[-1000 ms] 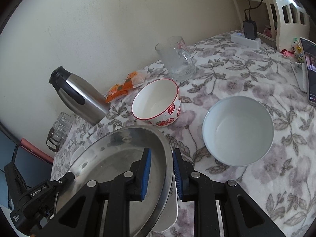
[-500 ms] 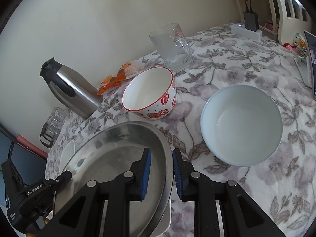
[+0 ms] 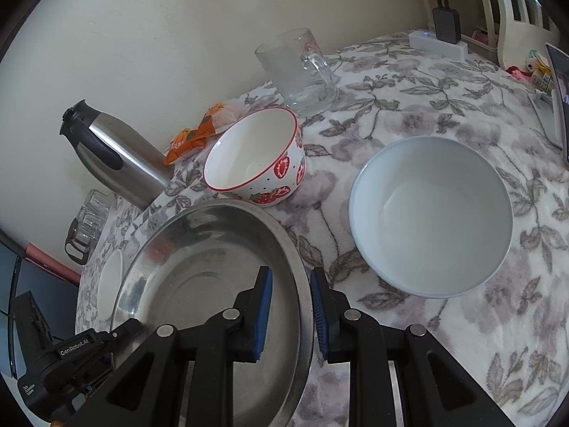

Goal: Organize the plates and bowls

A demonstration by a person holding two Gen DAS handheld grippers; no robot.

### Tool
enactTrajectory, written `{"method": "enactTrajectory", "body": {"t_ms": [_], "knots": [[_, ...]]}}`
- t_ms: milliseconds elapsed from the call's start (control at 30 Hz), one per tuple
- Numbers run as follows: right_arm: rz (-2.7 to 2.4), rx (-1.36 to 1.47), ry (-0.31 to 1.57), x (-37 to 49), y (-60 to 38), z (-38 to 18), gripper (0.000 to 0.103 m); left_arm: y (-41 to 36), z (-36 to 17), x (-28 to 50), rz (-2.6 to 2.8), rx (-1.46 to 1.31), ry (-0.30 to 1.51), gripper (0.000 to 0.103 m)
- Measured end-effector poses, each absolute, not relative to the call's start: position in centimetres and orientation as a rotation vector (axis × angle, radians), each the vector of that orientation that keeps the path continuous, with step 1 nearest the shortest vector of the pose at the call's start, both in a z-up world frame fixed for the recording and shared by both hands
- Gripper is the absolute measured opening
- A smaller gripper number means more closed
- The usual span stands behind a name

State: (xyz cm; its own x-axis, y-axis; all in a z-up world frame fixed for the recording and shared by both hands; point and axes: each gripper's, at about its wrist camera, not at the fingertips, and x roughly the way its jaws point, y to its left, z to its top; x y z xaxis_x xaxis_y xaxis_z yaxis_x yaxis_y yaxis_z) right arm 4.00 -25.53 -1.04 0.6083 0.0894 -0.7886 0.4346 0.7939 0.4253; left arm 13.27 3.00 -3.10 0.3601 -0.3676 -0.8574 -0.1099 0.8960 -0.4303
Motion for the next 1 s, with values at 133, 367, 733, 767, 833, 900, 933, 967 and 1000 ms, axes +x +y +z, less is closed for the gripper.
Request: {"method": "enactTrajectory", "body": {"t_ms": [133,367,733,767,833,900,933,967,1000], "knots": [[-0.215,0.637,0.920,4.1,-25.5,-1.3,0.024,2.9,-3.7,13.1,-0.153,-0.458,1.240,0.015],[-0.217,0.630,0.945,4.3,-25.4,-1.8,0.024,3.1,-3.8,12.8,-0.133,-0.450,1.275,0.018],[-0.217,0.635,0.958,4.5,-25.5,-2.6,0.024,3.0,-4.4,12.8,-0.139,-0.457,1.297,0.022],[-0.217,0.635,0.960,4.5,-25.5,-2.7,0.024,3.0,-4.5,12.8,-0.138,-0.459,1.297,0.022],[-0.215,0.635,0.961,4.5,-25.4,-2.7,0.024,2.9,-4.4,12.8,-0.135,-0.456,1.296,0.022],[-0.215,0.634,0.962,4.6,-25.4,-2.8,0.024,2.9,-4.5,12.8,-0.135,-0.460,1.296,0.022],[-0.215,0.635,0.963,4.6,-25.4,-2.8,0.024,3.0,-4.5,12.8,-0.135,-0.462,1.297,0.022],[-0.215,0.635,0.959,4.6,-25.4,-2.8,0.024,3.0,-4.5,12.8,-0.135,-0.462,1.297,0.022],[-0.216,0.636,0.961,4.6,-25.4,-2.9,0.024,3.0,-4.5,12.8,-0.135,-0.460,1.298,0.022]]}}
